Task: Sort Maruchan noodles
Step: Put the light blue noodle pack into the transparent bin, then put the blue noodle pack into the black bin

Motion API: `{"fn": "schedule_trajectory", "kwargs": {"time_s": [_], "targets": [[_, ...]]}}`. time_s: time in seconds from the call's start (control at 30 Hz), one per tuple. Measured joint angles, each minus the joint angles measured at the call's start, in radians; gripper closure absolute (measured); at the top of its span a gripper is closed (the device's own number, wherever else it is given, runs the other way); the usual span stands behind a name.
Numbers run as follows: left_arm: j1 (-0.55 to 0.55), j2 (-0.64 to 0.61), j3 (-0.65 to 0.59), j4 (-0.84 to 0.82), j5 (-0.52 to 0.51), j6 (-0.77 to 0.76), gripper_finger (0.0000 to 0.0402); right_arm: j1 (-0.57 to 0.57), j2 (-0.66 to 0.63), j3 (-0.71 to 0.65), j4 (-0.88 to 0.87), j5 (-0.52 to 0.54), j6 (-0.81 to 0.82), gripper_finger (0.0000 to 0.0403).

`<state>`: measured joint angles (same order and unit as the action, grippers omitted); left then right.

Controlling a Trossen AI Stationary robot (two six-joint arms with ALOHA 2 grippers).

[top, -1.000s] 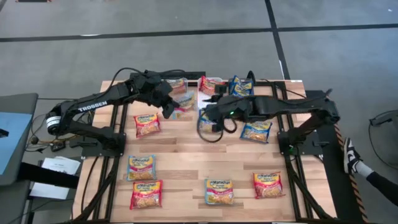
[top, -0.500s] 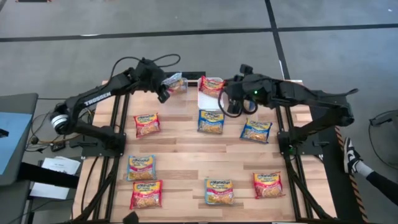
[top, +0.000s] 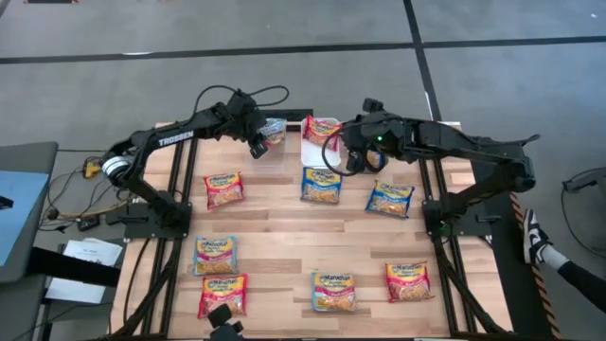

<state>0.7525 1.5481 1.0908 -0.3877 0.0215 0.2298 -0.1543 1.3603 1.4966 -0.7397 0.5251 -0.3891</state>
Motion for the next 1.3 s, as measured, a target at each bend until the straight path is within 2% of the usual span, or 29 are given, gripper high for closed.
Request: {"fn": "schedule_trajectory", "kwargs": {"time_s": [0.27,0.57,0.83,1.03,1.3], "targets": [[0.002,0.058,0.000,0.021,-0.045,0.013,0.0295,0.000,0.000,0.000,-0.054,0.000,0.023,0.0243],[0.014,0.058,0.000,0.025,-0.074,0.039,0.0238,0.000,0.000,0.000,-0.074,-0.001,0.049,0.0243],[0.015,0.057,0.000,0.044,-0.221,0.008,0.0198,0.000,0.000,0.000,-0.114,-0.003,0.052,0.0243],[0.015,0.053,0.014,-0.028,-0.181,-0.032,0.0197,0.000,0.000,0.000,-0.114,-0.003,0.052,0.0243],[0.014,0.053,0.127,-0.175,-0.171,-0.068,0.0196,0.002,0.000,0.000,-0.129,-0.004,0.075,0.0243]]}}
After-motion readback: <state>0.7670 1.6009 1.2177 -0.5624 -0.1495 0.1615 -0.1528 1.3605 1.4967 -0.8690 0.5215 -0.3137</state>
